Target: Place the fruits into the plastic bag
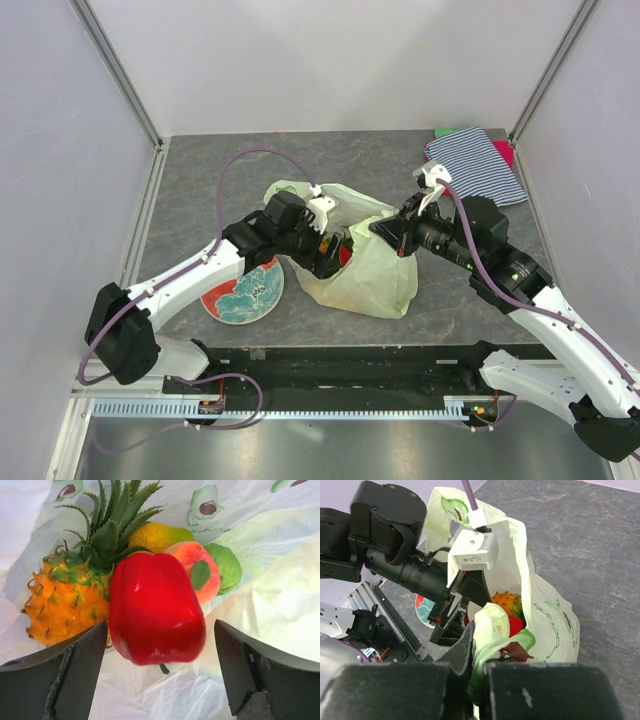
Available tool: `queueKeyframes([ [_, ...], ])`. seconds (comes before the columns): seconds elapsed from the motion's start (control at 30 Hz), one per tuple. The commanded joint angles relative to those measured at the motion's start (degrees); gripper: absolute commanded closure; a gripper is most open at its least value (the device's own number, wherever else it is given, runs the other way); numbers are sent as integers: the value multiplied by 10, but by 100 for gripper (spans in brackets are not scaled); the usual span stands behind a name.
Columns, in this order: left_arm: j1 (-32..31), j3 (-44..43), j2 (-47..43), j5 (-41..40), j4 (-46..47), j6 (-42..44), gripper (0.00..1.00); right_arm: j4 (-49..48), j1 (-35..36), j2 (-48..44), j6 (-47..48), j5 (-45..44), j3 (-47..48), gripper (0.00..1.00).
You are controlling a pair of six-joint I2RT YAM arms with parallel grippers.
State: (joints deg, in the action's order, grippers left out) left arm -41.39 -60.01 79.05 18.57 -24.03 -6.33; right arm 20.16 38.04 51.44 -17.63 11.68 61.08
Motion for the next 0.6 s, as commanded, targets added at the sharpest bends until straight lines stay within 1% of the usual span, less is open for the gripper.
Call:
queueKeyframes([
  [0.0, -3, -26, -41, 12, 8, -15, 5, -24, -1, -10, -3, -2, -4, 100],
  [0.2, -2, -73, -96, 15, 19, -37, 3, -24, 0, -13, -5, -3, -3, 100],
  [0.4, 3, -126, -157, 22, 5, -31, 1, -23, 0, -15, -3, -4, -2, 100],
  [0.43, 3, -132, -178, 16, 0, -29, 1, -22, 0, -15, -4, -5, -2, 100],
  [0.53, 3, -143, -221, -37, -11, -15, 1, -22, 0, -15, -4, -5, -2, 100],
  [0.57, 3, -144, -228, -89, -20, -10, 1, -22, 0, -14, -4, -5, -2, 100],
])
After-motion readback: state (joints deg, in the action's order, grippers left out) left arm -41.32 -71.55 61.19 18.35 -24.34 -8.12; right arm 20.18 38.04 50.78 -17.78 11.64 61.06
